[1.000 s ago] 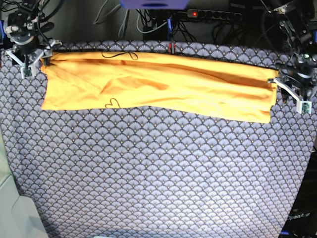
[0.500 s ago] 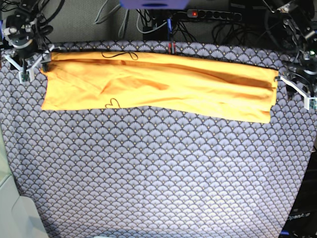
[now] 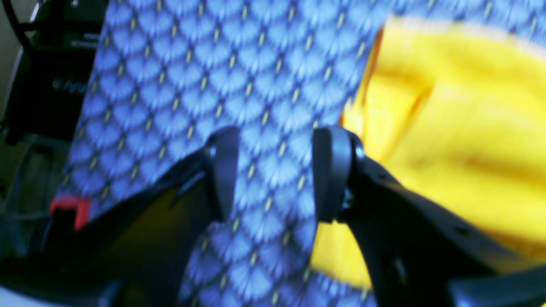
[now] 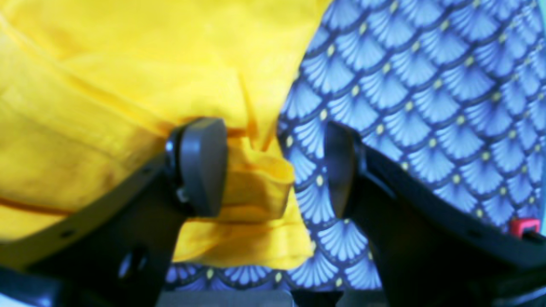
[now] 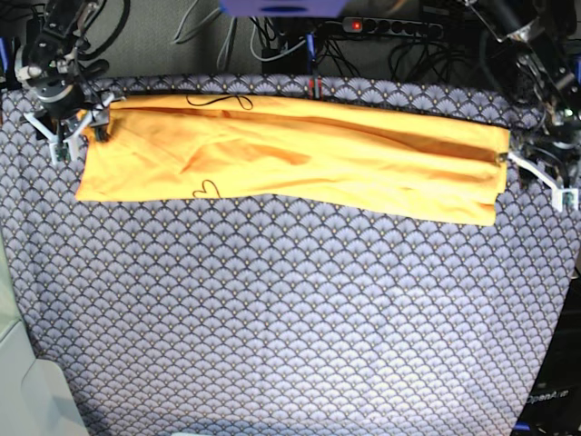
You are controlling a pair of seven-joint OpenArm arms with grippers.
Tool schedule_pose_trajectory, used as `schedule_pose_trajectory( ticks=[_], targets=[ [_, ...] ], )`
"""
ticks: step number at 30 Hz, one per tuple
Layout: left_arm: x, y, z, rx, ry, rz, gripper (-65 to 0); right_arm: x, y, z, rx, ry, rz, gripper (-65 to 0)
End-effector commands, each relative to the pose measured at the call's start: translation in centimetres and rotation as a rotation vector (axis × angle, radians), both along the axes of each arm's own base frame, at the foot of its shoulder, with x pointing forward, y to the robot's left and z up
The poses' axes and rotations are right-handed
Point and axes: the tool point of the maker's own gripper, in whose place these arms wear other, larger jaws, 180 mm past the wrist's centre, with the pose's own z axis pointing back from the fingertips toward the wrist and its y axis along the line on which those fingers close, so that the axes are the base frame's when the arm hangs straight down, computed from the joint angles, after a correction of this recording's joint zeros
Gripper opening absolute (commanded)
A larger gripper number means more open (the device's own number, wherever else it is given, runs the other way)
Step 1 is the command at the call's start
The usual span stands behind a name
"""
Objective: Fold the T-shirt properly
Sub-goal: 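Regrasp the folded strip's end with the left gripper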
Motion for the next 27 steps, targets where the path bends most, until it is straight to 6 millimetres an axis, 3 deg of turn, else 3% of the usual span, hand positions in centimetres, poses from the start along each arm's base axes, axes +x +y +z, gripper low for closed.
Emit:
schedule_pose_trajectory(
  ticks=[1, 6, 17, 24, 27],
  targets=[
    [0.9, 0.4, 1.1, 0.012, -0.037, -0.007, -36.6, 0.6, -0.3, 0.9, -0.014, -0.032, 0.008, -27.7],
    [1.1, -0.9, -0.2, -0.015, 0.017, -0.037, -36.6, 0.7, -0.4, 0.9, -0.015, -0.033, 0.009, -27.7],
    [1.1, -1.7, -0.2, -0.022, 0.023, -0.093, -36.6, 0.5, -0.4, 0.9, -0.015, -0.030, 0.009, -27.7],
    [1.0, -2.3, 3.1, -0.001, -0.061, -0.125, -36.3, 0.4, -0.9, 0.6, -0.071, 0.004, 0.015, -27.7],
    [0.9, -2.1, 3.7, 0.018, -0.036, -0.128, -29.9, 0.8, -0.9, 0.7, -0.071, -0.004, 0.014, -27.7]
  ],
)
